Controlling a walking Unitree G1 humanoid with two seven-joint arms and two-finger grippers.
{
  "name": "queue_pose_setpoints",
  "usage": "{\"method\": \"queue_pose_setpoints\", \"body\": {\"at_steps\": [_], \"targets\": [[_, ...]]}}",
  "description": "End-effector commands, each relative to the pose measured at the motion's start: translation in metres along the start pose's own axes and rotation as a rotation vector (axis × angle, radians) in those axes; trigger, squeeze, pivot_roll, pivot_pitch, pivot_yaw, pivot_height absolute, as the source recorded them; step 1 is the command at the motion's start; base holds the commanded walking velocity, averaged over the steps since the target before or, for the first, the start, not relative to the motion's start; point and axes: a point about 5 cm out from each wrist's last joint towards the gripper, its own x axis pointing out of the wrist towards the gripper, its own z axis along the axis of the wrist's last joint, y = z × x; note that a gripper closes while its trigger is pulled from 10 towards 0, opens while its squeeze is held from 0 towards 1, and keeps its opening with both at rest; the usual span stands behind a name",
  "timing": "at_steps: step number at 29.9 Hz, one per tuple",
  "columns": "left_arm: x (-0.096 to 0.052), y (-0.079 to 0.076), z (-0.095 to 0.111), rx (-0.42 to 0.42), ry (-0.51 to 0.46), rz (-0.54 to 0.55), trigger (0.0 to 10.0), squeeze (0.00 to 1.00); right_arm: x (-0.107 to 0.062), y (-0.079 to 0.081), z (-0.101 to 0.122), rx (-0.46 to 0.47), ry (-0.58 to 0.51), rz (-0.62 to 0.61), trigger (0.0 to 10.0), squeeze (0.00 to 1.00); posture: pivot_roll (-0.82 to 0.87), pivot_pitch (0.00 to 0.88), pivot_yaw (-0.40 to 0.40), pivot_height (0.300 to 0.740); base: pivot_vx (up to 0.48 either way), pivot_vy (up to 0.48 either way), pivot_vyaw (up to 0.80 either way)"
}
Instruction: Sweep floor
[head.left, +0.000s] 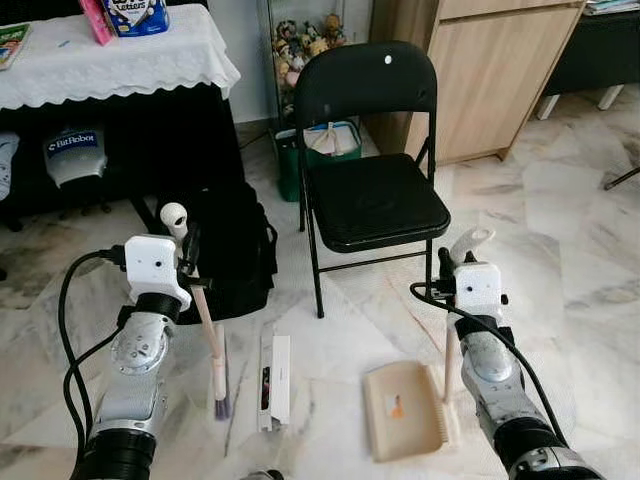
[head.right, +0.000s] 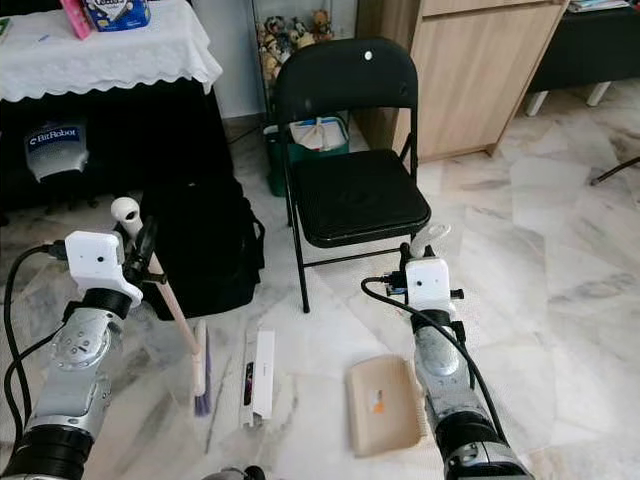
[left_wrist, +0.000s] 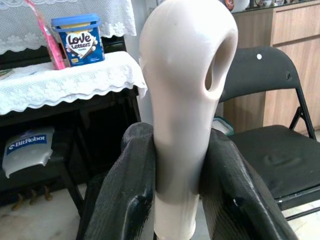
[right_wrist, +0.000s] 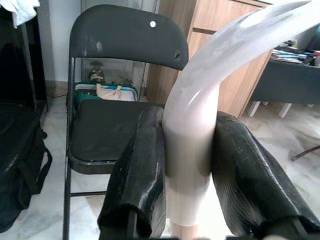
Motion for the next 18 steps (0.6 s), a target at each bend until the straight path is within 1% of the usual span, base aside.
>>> {"method": "queue_pose_setpoints", "body": {"at_steps": [1, 3, 4, 6, 7, 9, 11, 12, 14, 18], "targets": [[0.006, 0.004, 0.016, -0.033, -0.074, 0.031, 10.0, 0.00, 0.005, 0.001, 0.010, -0.007, -0.056, 0.015, 10.0, 0.00, 0.06, 0.191, 0.015, 0.740, 0.000, 0.000, 0.00], [0.009, 0.005, 0.019, -0.067, -0.086, 0.039, 10.0, 0.00, 0.006, 0.003, 0.013, -0.003, -0.070, 0.029, 10.0, 0.00, 0.05, 0.197, 0.013, 0.740, 0.000, 0.000, 0.00], [0.010, 0.004, 0.020, -0.107, -0.088, 0.042, 10.0, 0.00, 0.007, 0.005, 0.015, -0.001, -0.085, 0.039, 10.0, 0.00, 0.05, 0.199, 0.013, 0.740, 0.000, 0.000, 0.00], [0.010, 0.003, 0.020, -0.127, -0.085, 0.038, 10.0, 0.00, 0.007, 0.004, 0.018, -0.022, -0.111, 0.030, 10.0, 0.00, 0.05, 0.199, 0.013, 0.740, 0.000, 0.000, 0.00], [0.010, 0.003, 0.020, -0.143, -0.080, 0.038, 10.0, 0.00, 0.008, 0.002, 0.023, -0.040, -0.146, 0.016, 10.0, 0.00, 0.05, 0.199, 0.013, 0.740, 0.000, 0.000, 0.00], [0.010, 0.002, 0.020, -0.158, -0.077, 0.040, 10.0, 0.00, 0.008, 0.000, 0.025, -0.058, -0.164, 0.008, 10.0, 0.00, 0.06, 0.202, 0.014, 0.740, 0.000, 0.000, 0.00], [0.009, 0.003, 0.020, -0.161, -0.074, 0.039, 10.0, 0.00, 0.009, -0.001, 0.027, -0.105, -0.181, 0.008, 10.0, 0.00, 0.06, 0.205, 0.015, 0.740, 0.000, 0.000, 0.00], [0.009, 0.003, 0.020, -0.161, -0.074, 0.039, 10.0, 0.00, 0.009, -0.001, 0.027, -0.105, -0.181, 0.008, 10.0, 0.00, 0.06, 0.205, 0.015, 0.740, 0.000, 0.000, 0.00], [0.006, 0.003, 0.018, -0.161, -0.065, 0.034, 10.0, 0.00, 0.010, -0.003, 0.030, -0.196, -0.210, 0.024, 10.0, 0.00, 0.06, 0.207, 0.014, 0.740, 0.000, 0.000, 0.00], [0.006, 0.003, 0.018, -0.164, -0.061, 0.032, 10.0, 0.00, 0.012, -0.006, 0.030, -0.214, -0.205, 0.027, 10.0, 0.00, 0.05, 0.205, 0.014, 0.740, 0.000, 0.000, 0.00]]}}
